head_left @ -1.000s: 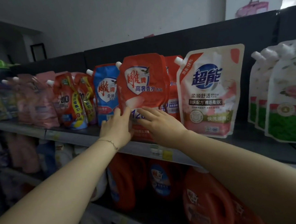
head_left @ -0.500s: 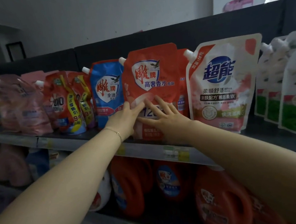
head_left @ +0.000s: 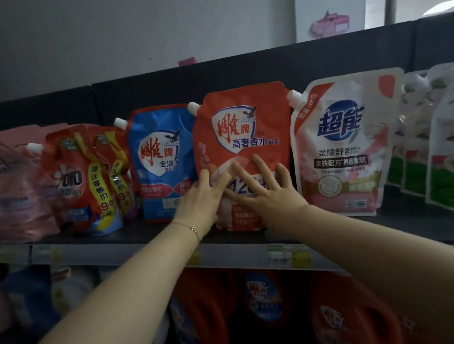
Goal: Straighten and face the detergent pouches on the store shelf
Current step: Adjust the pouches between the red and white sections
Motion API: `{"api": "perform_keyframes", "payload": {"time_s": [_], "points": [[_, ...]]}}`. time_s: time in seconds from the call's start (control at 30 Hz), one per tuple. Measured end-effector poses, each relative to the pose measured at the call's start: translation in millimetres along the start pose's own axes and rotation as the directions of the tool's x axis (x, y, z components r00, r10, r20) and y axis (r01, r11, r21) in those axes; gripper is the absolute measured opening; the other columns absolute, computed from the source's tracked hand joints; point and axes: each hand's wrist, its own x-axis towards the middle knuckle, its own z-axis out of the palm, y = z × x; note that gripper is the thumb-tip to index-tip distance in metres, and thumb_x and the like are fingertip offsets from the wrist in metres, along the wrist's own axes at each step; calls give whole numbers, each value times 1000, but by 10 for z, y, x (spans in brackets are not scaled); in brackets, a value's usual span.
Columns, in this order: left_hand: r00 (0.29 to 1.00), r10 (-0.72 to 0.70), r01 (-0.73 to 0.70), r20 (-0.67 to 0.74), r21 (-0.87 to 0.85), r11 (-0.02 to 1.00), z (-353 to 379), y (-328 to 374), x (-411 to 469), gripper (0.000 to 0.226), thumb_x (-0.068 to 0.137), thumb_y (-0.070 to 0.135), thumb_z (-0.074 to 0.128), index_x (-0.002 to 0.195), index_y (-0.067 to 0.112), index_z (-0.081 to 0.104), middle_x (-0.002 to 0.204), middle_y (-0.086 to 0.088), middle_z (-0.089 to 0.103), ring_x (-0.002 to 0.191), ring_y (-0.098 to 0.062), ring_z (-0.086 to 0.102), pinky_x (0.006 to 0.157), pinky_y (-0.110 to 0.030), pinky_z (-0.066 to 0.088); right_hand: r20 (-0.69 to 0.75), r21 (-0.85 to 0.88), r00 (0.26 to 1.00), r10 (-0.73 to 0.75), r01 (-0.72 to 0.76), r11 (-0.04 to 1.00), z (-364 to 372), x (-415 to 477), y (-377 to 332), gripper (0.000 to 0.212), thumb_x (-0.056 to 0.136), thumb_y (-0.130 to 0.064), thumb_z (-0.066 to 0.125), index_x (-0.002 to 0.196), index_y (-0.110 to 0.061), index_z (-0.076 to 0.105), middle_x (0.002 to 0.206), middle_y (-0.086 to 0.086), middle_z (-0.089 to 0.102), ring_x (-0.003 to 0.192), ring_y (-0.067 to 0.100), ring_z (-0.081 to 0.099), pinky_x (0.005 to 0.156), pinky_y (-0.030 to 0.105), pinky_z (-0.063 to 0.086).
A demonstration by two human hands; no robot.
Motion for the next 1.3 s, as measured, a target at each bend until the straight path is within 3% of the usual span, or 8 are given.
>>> {"api": "perform_keyframes", "payload": {"time_s": [0.33,0.47,0.53,0.63,0.8,1.0,1.17,1.3], "points": [[992,120,-100,27,-399,912,65,-302,-171,85,74,29,80,136,32,22,129,-3,27,109,-28,52,85,-39,50,-54,-54,996,68,-71,996,-228,-75,-312,102,89,-26,61,148,-36,-21,156,10,-26,142,45,-17,112,64,2],[989,147,-127,23,-382,916,30,-448,-234,74,77,34,76,132,25,26,130,-2,35,109,-26,53,83,-40,50,-147,-88,987,69,-83,993,-363,-23,-541,89,76,-29,73,150,-22,25,151,22,20,136,44,25,107,60,26],[992,129,-118,6,-355,927,21,-560,-265,62,80,36,73,124,22,31,127,-2,39,104,-26,55,77,-40,49,-269,-65,963,25,-44,997,-387,70,-640,64,63,-33,79,121,-14,59,126,19,52,112,39,51,88,51,46],[991,126,-131,-35,-262,956,39,-792,-331,47,85,36,66,120,20,39,122,0,42,95,-25,57,62,-34,41,-417,-15,907,-58,57,998,-420,217,-829,41,60,-30,78,94,-12,66,96,11,60,88,31,57,69,40,48],[999,39,-38,2,-149,988,201,-1195,-457,45,87,35,61,126,22,41,125,1,43,114,-24,51,82,-39,46,-295,136,956,-2,44,990,-422,494,-1193,45,79,-24,70,120,-12,57,118,11,56,99,31,56,77,40,46],[993,-116,118,22,-289,950,531,-1430,-396,55,86,39,62,132,19,40,129,-6,41,121,-29,44,96,-49,43,-2,443,979,204,-182,878,-345,840,-1519,48,93,-25,50,138,-14,36,139,12,38,121,34,42,94,43,40],[970,-227,239,87,-512,825,636,-1442,-247,77,86,35,65,145,23,16,150,-10,13,133,-38,29,105,-54,36,174,560,938,301,-346,753,-246,1122,-1629,76,95,-20,47,153,-22,-3,159,8,-17,145,36,2,113,49,25],[977,-197,204,87,-657,726,741,-1453,-206,85,90,34,60,149,38,-1,159,-8,-2,140,-32,27,108,-42,34,215,593,916,338,-397,701,-180,1246,-1690,81,95,-17,46,153,-28,-11,153,6,-36,147,32,-10,115,51,23]]}}
